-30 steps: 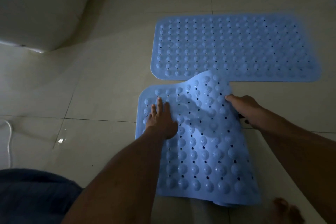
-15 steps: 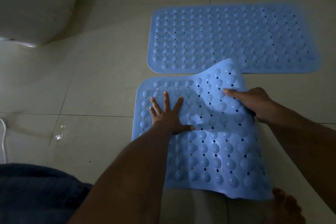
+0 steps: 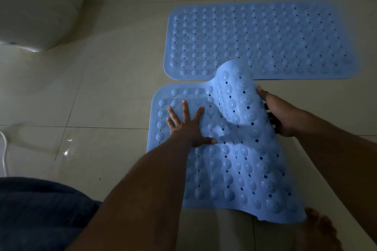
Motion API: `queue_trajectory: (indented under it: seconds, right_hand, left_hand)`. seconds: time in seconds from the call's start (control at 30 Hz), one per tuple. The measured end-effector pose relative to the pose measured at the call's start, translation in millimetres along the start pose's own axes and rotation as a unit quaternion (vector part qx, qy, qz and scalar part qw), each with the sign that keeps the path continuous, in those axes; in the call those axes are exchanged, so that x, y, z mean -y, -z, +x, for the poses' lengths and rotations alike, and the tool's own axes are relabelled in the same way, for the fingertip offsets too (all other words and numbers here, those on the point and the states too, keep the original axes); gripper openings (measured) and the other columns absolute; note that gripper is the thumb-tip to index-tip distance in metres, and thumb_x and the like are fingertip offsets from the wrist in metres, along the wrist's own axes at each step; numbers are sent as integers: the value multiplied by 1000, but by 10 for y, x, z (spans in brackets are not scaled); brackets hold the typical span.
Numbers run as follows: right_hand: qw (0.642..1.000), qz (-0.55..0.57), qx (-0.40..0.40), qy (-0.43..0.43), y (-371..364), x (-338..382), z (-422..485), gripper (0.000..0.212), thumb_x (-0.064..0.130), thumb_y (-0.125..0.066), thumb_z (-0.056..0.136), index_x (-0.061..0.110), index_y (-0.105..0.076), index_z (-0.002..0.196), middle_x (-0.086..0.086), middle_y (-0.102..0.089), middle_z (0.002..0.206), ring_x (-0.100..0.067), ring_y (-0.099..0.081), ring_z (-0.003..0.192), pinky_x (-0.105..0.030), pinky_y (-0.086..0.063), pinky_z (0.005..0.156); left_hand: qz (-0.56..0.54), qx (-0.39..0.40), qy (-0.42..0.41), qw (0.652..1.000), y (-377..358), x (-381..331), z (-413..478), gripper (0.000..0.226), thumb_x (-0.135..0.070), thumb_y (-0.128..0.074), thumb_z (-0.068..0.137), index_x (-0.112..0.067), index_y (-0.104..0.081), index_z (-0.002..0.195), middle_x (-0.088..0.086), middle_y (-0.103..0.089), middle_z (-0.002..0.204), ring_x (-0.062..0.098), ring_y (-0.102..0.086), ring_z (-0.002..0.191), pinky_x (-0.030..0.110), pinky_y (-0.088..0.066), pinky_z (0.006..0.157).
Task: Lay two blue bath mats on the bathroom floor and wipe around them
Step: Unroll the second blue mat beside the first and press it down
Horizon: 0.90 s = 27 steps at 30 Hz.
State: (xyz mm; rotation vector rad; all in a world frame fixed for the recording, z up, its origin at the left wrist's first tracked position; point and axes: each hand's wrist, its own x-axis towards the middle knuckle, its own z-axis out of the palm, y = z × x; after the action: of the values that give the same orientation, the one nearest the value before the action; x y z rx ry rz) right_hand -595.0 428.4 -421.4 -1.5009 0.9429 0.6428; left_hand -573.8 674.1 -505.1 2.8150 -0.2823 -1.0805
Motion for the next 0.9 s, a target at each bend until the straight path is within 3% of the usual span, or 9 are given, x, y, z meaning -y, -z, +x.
queue_trajectory:
  seconds: [0.1, 0.27, 0.37, 0.47, 0.57, 0.63, 0.7, 0.8, 0.9]
  right_hand:
    - [999, 17, 8, 27, 43, 2, 39, 68, 77, -64, 75, 22, -72, 114, -3, -76, 109, -24, -72, 101, -42, -53, 98]
    - [984, -9, -169, 62, 219, 14, 64, 95, 76, -81, 53, 5, -62, 112, -7, -69, 108, -28, -69, 98, -42, -56, 92]
    - [933, -69, -343, 78, 306, -8, 110, 118, 75, -80, 53, 1, -43, 137, -16, -57, 137, -35, -58, 123, -49, -49, 104]
    - [852, -207, -476, 66, 334, -46, 100, 99, 59, -77, 71, 0, -37, 138, -25, -42, 143, -44, -43, 132, -55, -34, 109]
    - [809, -302, -497, 91, 294, -105, 65, 88, 63, -71, 72, 0, -46, 128, -28, -43, 136, -46, -41, 126, -54, -33, 104]
    - [829, -309, -458, 81, 277, -120, 74, 93, 74, -63, 71, 3, -45, 130, -27, -42, 136, -45, -40, 127, -54, -31, 106]
    - [880, -259, -392, 70, 277, -85, 91, 99, 84, -49, 74, 6, -43, 135, -25, -41, 140, -44, -40, 131, -55, -30, 110]
    - [938, -161, -298, 70, 310, -19, 170, 95, 80, -29, 86, 5, -41, 142, -24, -44, 146, -41, -44, 132, -48, -32, 109]
    - [957, -89, -267, 66, 361, -2, 178, 102, 83, -44, 76, 3, -44, 140, -23, -53, 140, -39, -56, 121, -45, -42, 101]
  left_hand:
    - [-3, 4, 2, 1000, -1, 0, 1, 131, -90, -64, 61, -50, 20, 154, 6, 53, 151, 56, 45, 132, 72, 9, 116]
    - [-6, 7, -2, 1000, 9, -4, 11, 132, -89, -65, 62, -50, 21, 154, 7, 53, 151, 56, 45, 132, 72, 9, 117]
    - [-7, 4, -1, 1000, -7, 4, 29, 133, -90, -65, 61, -50, 21, 154, 7, 53, 150, 56, 45, 132, 72, 10, 116]
    - [-6, -12, -8, 1000, -25, 8, 49, 133, -91, -65, 59, -50, 18, 155, 6, 51, 153, 56, 43, 134, 71, 10, 116]
    - [-12, -35, -10, 999, -24, 0, 67, 134, -91, -67, 55, -51, 11, 156, 7, 44, 158, 57, 39, 137, 72, 8, 116]
    - [-10, -55, -15, 998, -20, -7, 83, 135, -92, -68, 51, -49, 4, 156, 10, 37, 162, 54, 36, 141, 74, 5, 116]
    - [-4, -83, -29, 996, -14, -7, 100, 136, -93, -69, 47, -45, -4, 157, 13, 28, 165, 47, 33, 146, 74, 2, 117]
    - [-2, -91, -37, 995, -3, -7, 128, 136, -92, -71, 46, -43, -7, 156, 12, 25, 166, 46, 30, 148, 71, 1, 118]
    - [21, -77, -45, 996, 22, -35, 126, 136, -91, -71, 49, -44, -2, 157, 3, 26, 167, 50, 28, 147, 74, -1, 117]
